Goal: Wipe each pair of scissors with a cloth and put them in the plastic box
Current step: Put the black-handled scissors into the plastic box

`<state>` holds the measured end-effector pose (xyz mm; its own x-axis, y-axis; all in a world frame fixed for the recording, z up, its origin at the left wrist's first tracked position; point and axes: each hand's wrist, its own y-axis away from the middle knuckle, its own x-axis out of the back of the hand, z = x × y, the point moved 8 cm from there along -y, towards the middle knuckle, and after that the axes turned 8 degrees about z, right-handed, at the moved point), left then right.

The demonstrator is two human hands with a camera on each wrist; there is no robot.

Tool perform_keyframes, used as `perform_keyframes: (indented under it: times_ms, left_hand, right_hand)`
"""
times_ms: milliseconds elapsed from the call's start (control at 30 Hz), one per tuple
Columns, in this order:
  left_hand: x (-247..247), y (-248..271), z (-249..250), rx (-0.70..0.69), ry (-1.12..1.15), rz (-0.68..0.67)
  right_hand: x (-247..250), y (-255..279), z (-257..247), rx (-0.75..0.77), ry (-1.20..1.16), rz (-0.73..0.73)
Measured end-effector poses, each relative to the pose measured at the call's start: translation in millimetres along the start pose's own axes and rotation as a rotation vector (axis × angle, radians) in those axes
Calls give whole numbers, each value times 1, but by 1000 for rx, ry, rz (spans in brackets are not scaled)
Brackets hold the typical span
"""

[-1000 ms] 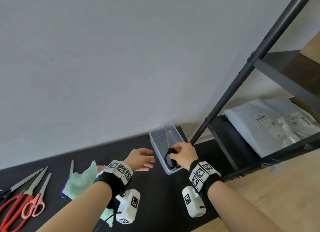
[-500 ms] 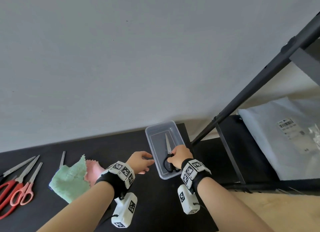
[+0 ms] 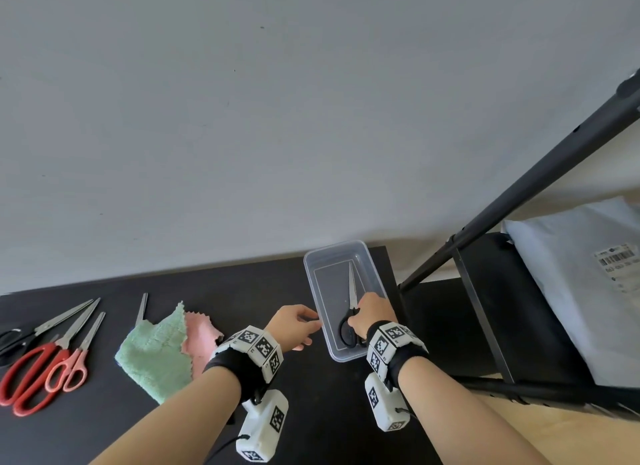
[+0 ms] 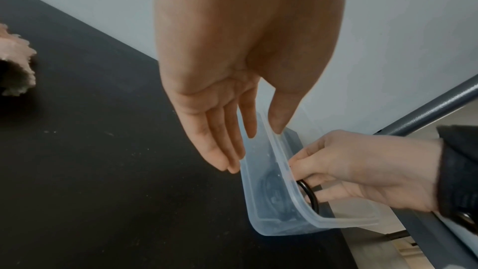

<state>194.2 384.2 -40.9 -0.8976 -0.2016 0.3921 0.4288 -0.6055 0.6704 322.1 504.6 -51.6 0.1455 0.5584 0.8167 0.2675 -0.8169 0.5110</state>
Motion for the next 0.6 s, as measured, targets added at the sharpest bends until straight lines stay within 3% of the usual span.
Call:
perform_keyframes:
  times_ms: [333,467,600]
  left_hand:
    - [42,19,-1,-60,38,67]
    - [74,31,-14,-71,45,111]
    - [108,44,-39,-70,30,158]
  right_hand:
    - [37,26,-26,93,-43,63]
    - [49,47,-60,184,-114,135]
    - [34,71,-100,249,-136,99]
